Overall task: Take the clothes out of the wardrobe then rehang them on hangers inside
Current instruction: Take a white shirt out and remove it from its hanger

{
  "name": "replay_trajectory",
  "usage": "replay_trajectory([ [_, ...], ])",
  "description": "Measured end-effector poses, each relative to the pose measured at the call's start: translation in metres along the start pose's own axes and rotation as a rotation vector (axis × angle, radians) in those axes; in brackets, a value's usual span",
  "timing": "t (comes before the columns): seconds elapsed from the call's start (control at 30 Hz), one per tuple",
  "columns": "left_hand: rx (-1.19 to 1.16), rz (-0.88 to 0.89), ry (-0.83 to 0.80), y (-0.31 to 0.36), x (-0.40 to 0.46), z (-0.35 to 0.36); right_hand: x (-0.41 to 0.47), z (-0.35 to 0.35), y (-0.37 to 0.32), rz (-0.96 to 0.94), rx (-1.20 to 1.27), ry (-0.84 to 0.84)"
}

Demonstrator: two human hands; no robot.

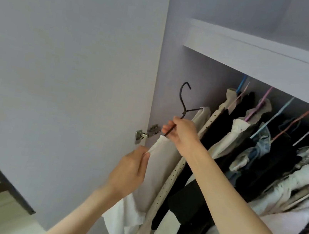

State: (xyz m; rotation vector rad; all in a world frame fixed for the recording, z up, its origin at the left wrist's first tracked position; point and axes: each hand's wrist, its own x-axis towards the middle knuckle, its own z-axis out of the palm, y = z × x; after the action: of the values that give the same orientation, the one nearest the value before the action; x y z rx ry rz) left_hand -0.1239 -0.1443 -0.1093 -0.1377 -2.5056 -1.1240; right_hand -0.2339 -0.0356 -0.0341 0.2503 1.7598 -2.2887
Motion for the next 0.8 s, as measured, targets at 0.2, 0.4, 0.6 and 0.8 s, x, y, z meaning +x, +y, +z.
replay_trajectory([
  [0.2, -0.017, -0.053, -0.387, -0.023, -0.058, -0.031, -0.047, -0.004, 0.071, 0.147, -0.391, 0.067],
  [0.4, 0.13, -0.105, -0.351, -0.052, -0.118, -0.052, -0.106, -0.038, 0.12, 0.184, -0.704, 0.02],
  [0.6, 0.19, -0.11, -0.359, -0.063, -0.158, -0.069, -0.153, -0.066, 0.134, -0.002, -1.056, 0.177],
  [0.8, 0.362, -0.057, -0.178, -0.063, -0.174, -0.096, -0.182, -0.058, 0.135, -0.328, -1.281, 0.088],
])
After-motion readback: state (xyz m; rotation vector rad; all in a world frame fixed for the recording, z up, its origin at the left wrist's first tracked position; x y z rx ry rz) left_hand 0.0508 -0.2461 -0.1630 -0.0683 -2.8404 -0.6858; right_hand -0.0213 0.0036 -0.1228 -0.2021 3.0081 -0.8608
